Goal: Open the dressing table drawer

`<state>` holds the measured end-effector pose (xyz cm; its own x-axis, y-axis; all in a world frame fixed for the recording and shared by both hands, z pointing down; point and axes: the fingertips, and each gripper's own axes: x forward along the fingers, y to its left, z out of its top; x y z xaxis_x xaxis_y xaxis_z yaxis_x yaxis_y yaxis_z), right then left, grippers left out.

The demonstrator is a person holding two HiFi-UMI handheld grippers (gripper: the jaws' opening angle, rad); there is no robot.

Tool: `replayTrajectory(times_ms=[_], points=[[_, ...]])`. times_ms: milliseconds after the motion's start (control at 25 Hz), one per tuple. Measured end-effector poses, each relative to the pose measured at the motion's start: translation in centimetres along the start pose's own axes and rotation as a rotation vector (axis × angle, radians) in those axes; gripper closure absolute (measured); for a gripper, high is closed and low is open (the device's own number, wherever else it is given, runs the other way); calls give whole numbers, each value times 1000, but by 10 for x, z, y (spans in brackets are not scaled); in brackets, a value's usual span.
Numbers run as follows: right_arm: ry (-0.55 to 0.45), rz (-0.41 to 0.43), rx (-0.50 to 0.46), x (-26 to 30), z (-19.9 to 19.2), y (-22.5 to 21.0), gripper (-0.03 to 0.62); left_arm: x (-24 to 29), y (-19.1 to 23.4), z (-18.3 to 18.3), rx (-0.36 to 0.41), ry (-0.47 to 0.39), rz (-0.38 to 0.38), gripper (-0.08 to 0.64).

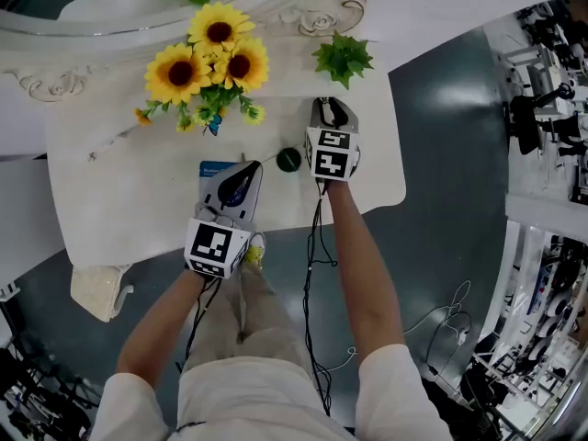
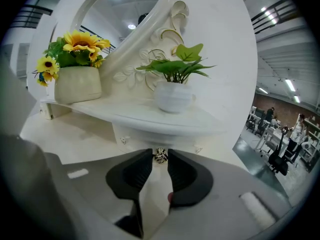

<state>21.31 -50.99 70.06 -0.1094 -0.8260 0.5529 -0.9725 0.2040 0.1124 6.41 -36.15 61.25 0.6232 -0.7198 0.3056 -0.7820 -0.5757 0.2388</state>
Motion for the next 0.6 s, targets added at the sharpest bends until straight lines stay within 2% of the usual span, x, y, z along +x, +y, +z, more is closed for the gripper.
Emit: replayTrajectory(times_ms=[600], points=[[5, -7, -7, 0, -1, 1, 486, -24, 2, -11, -30, 28, 35, 551]])
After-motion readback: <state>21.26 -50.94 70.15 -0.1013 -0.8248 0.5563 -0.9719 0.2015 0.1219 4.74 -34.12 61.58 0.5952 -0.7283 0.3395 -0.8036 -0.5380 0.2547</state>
